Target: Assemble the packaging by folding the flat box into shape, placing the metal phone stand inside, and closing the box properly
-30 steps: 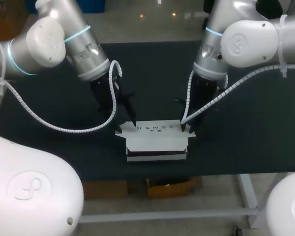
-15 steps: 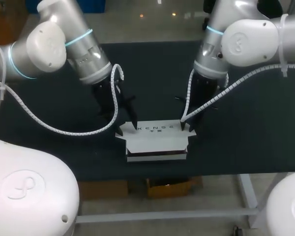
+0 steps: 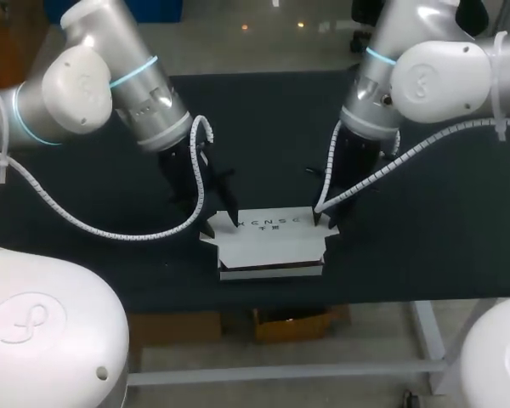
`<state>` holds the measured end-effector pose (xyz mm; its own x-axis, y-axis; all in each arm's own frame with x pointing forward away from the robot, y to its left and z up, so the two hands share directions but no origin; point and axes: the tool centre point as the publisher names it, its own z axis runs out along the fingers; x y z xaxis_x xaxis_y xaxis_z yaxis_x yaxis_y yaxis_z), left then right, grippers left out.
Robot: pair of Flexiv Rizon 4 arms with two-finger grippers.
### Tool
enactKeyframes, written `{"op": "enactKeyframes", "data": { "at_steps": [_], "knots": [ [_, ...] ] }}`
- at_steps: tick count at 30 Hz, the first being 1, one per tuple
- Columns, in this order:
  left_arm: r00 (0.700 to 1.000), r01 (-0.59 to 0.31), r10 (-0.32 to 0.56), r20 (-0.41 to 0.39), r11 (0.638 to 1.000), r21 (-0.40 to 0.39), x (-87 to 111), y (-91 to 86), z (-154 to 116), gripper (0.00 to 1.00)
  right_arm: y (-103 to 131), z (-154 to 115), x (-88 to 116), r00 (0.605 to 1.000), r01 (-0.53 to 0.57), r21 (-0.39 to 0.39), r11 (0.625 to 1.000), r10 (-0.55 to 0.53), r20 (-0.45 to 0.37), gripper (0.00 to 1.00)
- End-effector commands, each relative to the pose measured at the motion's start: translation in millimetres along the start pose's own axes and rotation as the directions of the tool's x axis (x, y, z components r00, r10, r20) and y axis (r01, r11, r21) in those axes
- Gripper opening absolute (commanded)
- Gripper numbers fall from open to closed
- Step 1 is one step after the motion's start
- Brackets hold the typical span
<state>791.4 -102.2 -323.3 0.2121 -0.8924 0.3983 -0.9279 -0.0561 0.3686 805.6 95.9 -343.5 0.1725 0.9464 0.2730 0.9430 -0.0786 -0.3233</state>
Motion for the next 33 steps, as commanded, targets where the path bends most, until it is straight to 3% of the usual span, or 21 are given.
{"op": "enactKeyframes", "data": {
  "at_steps": [1,33],
  "knots": [
    [1.000,-0.007,0.008,-0.026,1.000,0.020,-7.9,4.5,3,0.53,-6,0,-4,1.000,0.002,-0.026,1.000,-0.002,-0.013,0.26],
    [0.999,-0.029,0.031,-0.027,0.998,0.062,-6.1,-1.4,18,0.55,-8,11,-9,0.999,-0.019,-0.051,0.999,0.018,-0.035,0.24]
  ]
}}
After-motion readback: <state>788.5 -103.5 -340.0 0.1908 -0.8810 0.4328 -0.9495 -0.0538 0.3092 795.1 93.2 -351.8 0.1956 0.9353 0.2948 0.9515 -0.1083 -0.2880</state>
